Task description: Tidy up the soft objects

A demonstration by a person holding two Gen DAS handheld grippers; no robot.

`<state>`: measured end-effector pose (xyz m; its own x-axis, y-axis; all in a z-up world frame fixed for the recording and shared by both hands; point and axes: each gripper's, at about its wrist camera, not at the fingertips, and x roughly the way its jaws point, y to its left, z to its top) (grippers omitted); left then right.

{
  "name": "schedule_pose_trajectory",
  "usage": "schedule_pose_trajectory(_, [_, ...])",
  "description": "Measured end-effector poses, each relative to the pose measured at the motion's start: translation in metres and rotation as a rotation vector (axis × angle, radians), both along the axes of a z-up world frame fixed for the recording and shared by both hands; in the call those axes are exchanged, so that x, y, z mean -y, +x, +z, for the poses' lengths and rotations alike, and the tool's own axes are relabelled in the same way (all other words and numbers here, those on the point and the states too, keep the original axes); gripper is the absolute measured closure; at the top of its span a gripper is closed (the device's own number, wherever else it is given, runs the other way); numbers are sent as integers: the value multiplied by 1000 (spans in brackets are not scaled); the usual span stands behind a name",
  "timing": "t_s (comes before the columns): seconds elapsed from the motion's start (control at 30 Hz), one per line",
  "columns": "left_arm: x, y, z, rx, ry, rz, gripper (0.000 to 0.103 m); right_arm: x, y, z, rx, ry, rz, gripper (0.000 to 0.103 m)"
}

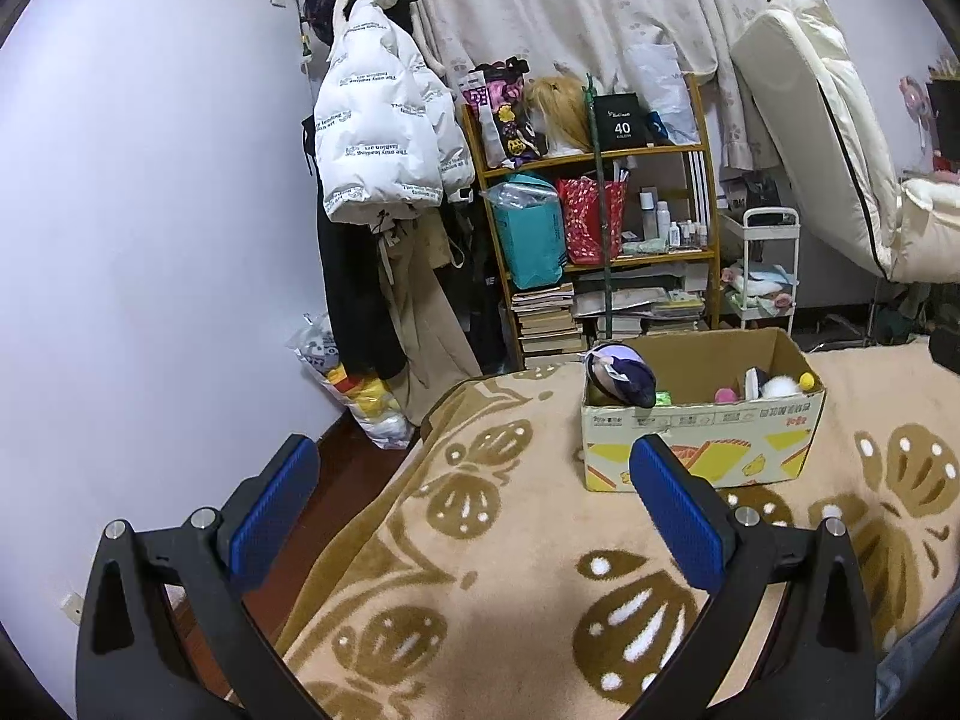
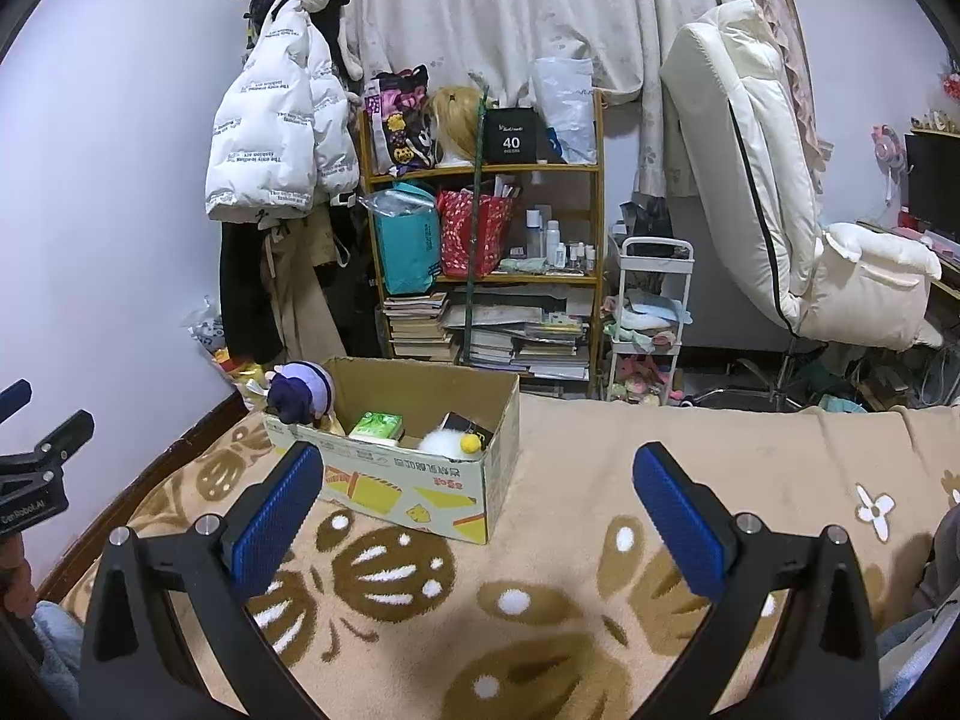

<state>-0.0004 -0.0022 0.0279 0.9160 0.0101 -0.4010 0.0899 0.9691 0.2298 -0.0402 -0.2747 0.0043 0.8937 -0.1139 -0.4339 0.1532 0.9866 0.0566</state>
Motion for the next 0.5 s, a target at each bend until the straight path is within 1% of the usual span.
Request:
schedule_pose_trajectory(0.23, [4,2,-3,-17,22,-2,1,1,3,1,-18,20,8,0])
schedule_pose_trajectory(0.5, [-1,3,-3,-18,3,16,1,0,3,-2,-19,16,1,0])
